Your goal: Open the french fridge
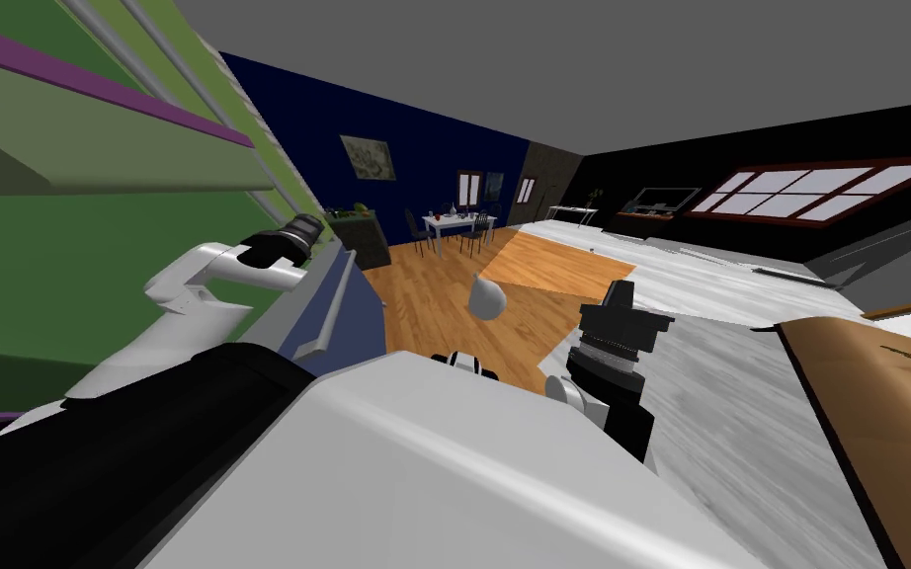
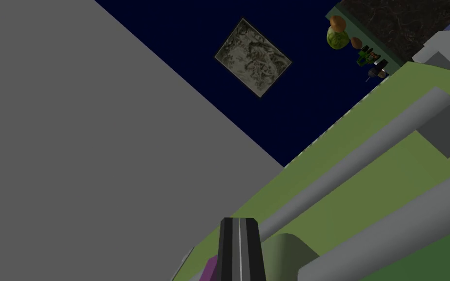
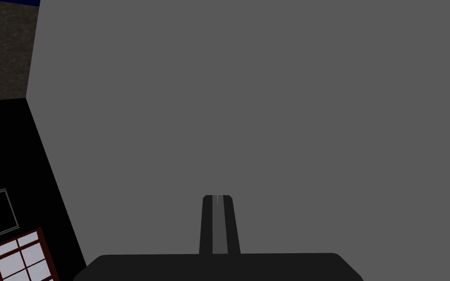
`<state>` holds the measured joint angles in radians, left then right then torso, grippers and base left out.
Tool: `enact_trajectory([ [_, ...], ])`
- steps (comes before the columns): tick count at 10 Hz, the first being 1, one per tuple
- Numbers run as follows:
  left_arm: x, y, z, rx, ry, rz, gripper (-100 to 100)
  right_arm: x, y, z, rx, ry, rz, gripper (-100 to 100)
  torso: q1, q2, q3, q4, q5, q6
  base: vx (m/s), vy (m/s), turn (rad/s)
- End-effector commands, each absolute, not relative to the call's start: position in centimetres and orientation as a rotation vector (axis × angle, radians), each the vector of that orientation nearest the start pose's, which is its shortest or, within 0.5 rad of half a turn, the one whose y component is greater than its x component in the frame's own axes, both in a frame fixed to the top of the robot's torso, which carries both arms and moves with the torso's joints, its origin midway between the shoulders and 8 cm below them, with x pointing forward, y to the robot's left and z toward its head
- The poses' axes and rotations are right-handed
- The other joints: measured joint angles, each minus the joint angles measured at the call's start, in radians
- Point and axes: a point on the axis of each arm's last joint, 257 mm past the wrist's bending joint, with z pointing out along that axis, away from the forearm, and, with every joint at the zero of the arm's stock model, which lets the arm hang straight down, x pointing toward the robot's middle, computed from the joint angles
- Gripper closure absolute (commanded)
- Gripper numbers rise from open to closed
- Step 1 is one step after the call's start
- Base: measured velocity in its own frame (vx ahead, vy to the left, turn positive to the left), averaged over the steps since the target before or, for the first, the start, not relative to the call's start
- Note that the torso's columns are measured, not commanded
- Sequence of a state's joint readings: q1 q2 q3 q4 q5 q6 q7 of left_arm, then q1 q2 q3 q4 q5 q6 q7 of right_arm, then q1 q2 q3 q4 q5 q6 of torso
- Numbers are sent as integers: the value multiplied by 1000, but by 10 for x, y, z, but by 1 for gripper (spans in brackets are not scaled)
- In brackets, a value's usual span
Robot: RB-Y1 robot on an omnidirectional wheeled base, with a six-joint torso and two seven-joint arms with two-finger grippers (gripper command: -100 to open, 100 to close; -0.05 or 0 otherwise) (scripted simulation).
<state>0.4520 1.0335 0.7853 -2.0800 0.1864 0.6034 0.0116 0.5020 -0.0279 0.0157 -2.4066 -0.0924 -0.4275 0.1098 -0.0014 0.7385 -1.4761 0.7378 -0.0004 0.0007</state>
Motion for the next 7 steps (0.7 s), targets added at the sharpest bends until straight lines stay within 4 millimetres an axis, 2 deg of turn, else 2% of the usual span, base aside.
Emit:
enact_trajectory([
  [1, 388, 617, 110, -787, 1192, -112, 100, 329, -277, 66, 614, 574, 1293, 0, 1, 2, 2, 1, 0, -1, -67, -21, -20],
  [2, 381, 634, 112, -805, 1173, -72, -100, 329, -277, 66, 614, 575, 1292, 0, 3, -2, -1, 0, 1, -2, 45, 38, 99],
  [5, 368, 662, 115, -837, 1142, -5, -100, 329, -277, 66, 614, 575, 1292, 0, 4, -6, -4, -2, 1, 0, 110, 59, 120],
  [7, 357, 683, 116, -862, 1119, 45, -100, 329, -277, 66, 614, 575, 1292, 0, 13, -6, -8, -2, -2, 5, 103, 31, 97],
])
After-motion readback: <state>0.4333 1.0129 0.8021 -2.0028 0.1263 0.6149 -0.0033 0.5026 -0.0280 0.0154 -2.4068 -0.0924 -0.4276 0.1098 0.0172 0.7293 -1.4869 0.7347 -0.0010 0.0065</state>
